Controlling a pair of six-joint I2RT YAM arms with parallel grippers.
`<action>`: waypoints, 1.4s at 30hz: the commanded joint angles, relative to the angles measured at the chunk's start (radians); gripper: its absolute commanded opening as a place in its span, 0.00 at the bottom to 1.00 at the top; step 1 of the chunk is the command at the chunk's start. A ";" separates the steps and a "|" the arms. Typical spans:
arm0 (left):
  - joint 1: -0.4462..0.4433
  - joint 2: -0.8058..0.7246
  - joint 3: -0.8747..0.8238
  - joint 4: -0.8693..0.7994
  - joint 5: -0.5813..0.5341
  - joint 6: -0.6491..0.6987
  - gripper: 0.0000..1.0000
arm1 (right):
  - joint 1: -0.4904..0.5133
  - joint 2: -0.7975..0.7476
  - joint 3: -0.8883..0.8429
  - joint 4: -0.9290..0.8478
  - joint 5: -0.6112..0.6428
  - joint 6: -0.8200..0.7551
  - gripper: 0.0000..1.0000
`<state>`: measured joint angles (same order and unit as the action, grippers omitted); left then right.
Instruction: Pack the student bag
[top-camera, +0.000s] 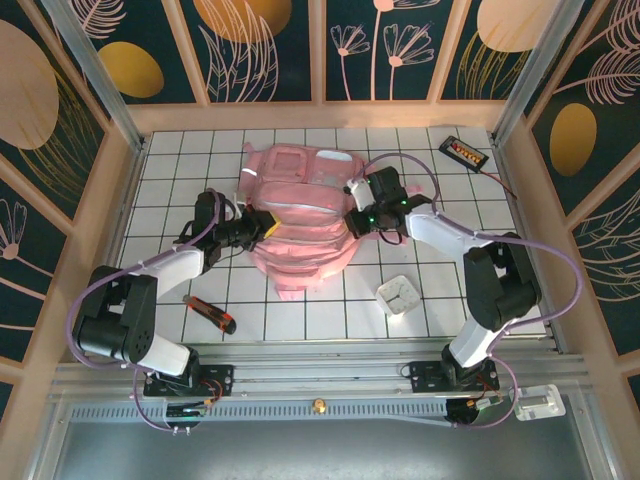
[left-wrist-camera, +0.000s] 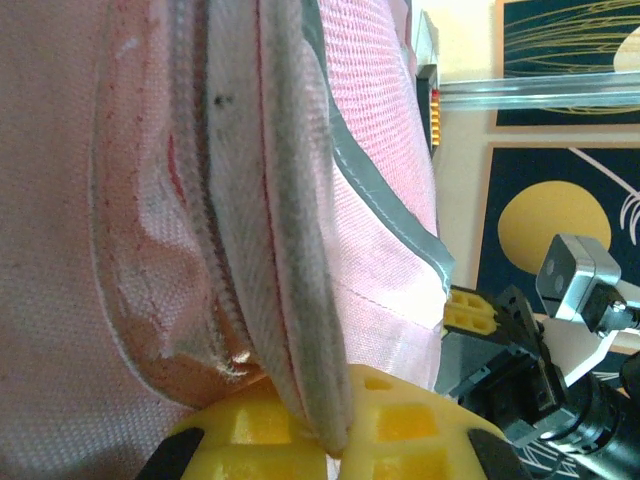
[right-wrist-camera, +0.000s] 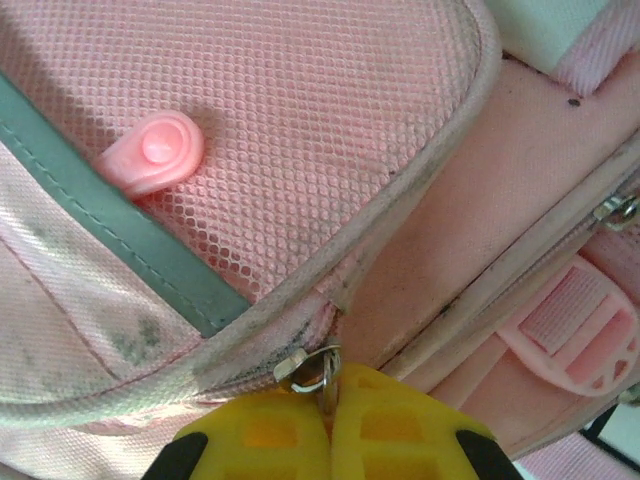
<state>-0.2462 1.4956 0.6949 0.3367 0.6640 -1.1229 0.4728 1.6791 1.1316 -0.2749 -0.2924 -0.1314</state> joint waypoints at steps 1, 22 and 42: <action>0.047 0.011 0.022 -0.047 -0.011 0.069 0.00 | -0.103 0.028 0.050 0.032 0.096 -0.079 0.00; 0.060 -0.084 0.099 -0.105 -0.014 0.099 0.99 | -0.231 -0.235 0.019 0.129 -0.205 0.140 0.66; 0.060 -0.754 -0.117 -0.289 -0.762 0.674 0.99 | -0.257 -0.822 -0.413 0.437 0.226 0.128 0.78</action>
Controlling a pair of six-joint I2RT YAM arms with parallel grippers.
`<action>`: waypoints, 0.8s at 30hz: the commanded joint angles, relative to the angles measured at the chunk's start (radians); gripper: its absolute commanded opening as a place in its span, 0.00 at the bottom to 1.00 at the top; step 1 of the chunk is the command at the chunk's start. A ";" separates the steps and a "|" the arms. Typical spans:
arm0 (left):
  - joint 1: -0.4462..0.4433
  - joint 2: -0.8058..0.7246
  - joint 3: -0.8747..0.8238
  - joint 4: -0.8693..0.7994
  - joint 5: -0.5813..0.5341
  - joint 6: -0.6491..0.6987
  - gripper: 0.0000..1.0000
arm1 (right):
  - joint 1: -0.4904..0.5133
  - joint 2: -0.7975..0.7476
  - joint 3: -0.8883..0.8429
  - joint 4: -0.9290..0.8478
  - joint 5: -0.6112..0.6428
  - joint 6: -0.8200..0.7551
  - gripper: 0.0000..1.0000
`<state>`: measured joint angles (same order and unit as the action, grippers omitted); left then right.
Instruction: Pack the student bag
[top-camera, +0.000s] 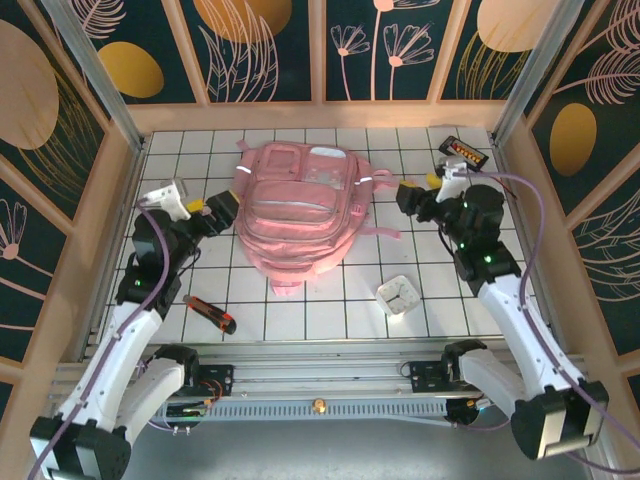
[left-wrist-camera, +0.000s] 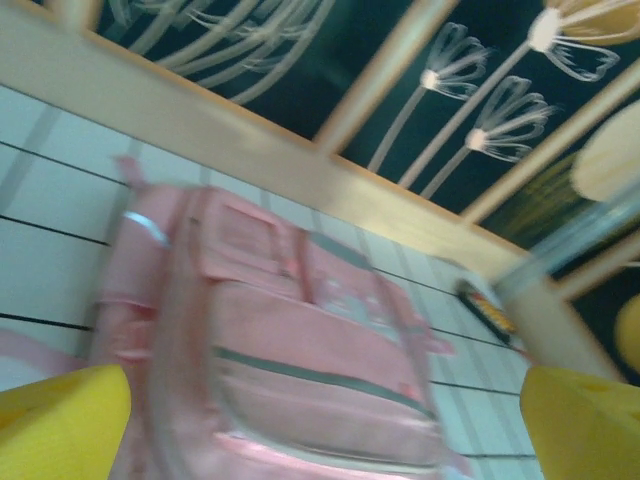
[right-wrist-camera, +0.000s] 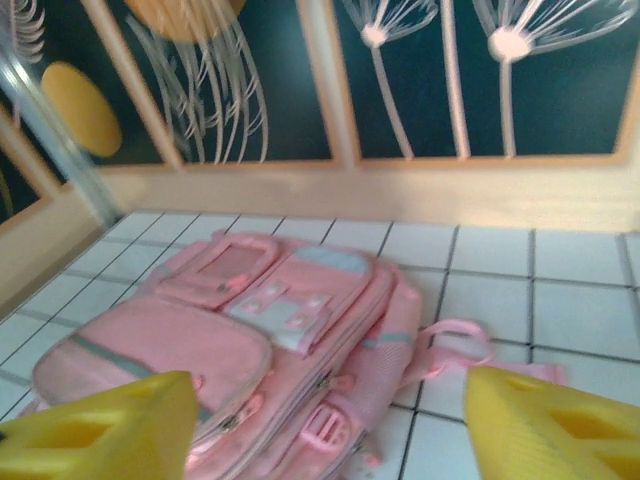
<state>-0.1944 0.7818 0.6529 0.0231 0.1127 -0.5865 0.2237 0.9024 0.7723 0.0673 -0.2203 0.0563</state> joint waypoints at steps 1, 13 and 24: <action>0.008 -0.064 -0.104 0.042 -0.271 0.156 0.99 | -0.011 -0.059 -0.087 0.109 0.238 -0.055 0.86; 0.015 0.053 -0.326 0.315 -0.501 0.280 0.99 | -0.316 0.241 -0.385 0.503 0.185 0.054 0.91; 0.081 0.149 -0.341 0.385 -0.454 0.281 0.99 | -0.317 0.419 -0.421 0.735 0.157 0.025 0.90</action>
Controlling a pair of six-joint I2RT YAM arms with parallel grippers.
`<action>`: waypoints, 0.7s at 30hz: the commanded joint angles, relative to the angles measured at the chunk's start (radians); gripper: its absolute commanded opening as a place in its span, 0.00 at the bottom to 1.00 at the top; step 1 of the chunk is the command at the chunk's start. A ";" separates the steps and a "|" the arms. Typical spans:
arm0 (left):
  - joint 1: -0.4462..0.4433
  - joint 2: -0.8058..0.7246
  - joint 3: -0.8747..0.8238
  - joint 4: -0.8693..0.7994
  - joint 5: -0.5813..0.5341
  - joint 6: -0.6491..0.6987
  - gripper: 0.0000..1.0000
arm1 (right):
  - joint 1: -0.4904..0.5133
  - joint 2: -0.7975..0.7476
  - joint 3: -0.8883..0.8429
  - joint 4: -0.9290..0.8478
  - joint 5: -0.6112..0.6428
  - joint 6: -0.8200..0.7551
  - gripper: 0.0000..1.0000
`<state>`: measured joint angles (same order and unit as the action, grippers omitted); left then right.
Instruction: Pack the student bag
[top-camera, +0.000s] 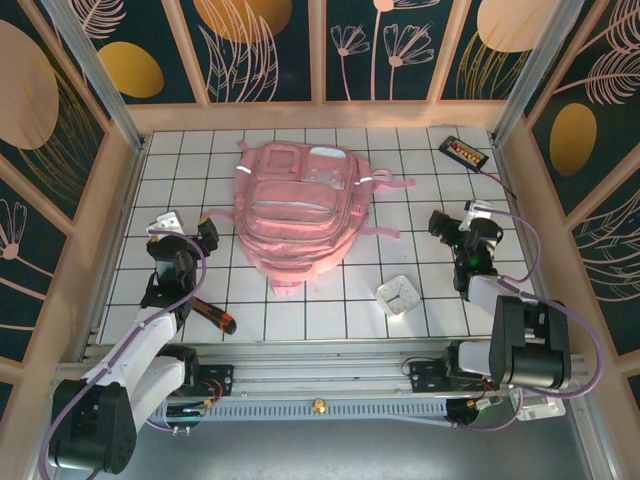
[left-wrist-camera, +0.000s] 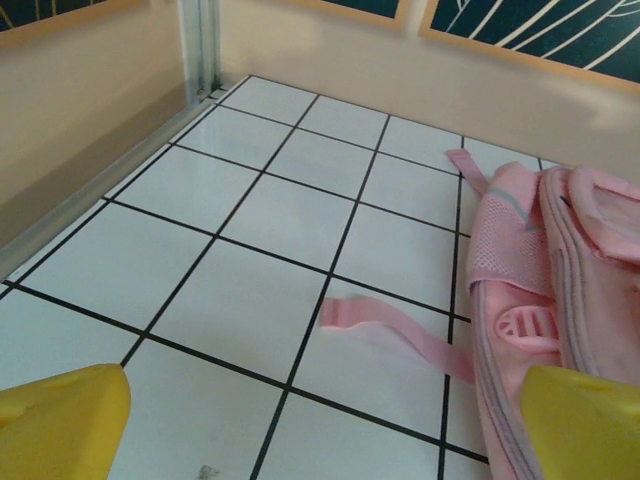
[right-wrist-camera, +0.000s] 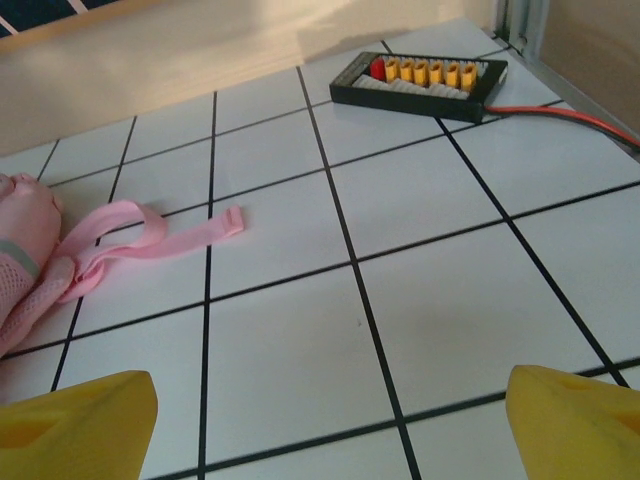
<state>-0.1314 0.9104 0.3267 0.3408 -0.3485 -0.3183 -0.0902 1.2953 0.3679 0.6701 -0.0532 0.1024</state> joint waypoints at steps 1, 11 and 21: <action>0.026 0.032 -0.017 0.078 0.010 0.010 0.99 | -0.002 0.044 -0.015 0.149 -0.010 -0.023 0.90; 0.049 0.151 -0.077 0.372 0.017 0.103 0.99 | 0.001 0.179 0.004 0.277 -0.062 -0.019 0.89; 0.050 0.439 -0.039 0.630 0.068 0.206 0.99 | -0.001 0.195 0.022 0.260 -0.085 -0.029 0.89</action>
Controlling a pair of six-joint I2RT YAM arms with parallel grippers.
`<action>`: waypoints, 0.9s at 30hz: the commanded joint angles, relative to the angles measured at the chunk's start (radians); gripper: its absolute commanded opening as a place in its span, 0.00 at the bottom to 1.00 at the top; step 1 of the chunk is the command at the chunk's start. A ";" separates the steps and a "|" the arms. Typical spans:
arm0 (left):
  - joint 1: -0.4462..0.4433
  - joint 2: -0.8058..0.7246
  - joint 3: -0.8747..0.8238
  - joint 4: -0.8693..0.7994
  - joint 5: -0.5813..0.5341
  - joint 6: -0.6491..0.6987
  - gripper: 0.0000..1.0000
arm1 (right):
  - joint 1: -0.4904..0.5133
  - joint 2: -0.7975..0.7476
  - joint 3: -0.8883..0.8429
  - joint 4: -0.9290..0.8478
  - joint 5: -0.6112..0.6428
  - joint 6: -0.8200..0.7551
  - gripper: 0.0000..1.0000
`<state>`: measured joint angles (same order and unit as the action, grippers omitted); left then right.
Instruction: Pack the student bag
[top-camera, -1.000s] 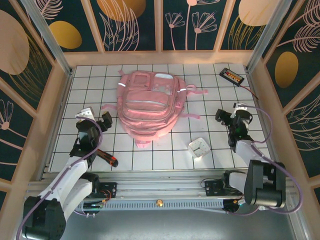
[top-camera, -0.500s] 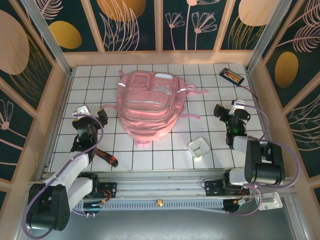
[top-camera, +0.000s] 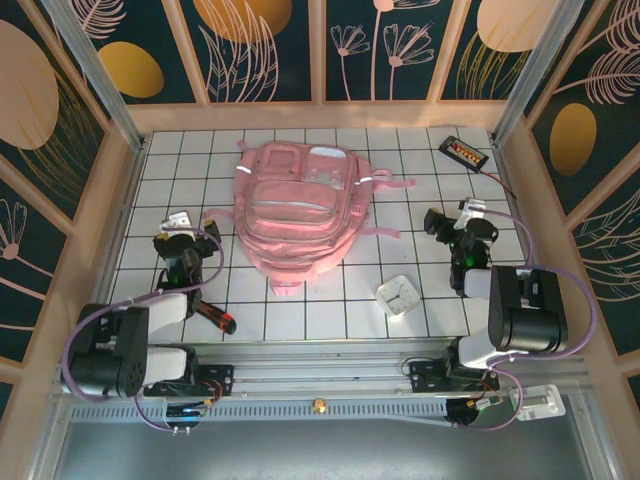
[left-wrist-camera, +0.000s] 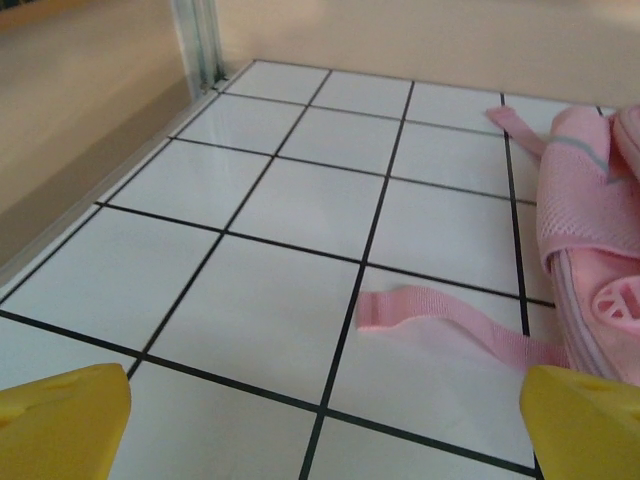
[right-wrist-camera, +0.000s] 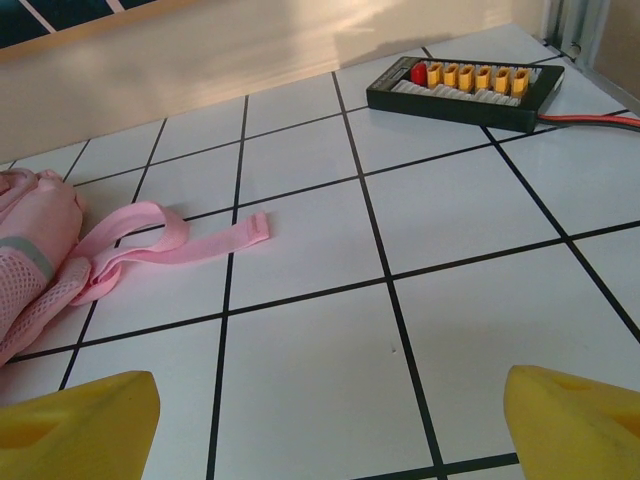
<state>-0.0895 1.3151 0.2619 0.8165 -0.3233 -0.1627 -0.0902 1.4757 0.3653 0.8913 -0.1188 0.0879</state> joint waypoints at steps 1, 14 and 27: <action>0.007 0.054 0.033 0.181 0.051 0.062 0.99 | 0.000 0.015 0.026 0.036 -0.024 -0.015 0.89; 0.010 0.192 -0.106 0.596 0.074 0.133 0.99 | 0.019 -0.003 -0.001 0.068 -0.029 -0.045 0.88; 0.022 0.213 -0.064 0.549 -0.045 0.075 0.99 | 0.093 0.115 -0.280 0.732 0.107 -0.117 0.90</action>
<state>-0.0765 1.5269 0.1844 1.3037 -0.3458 -0.0647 -0.0044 1.5333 0.1001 1.3746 -0.0631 -0.0044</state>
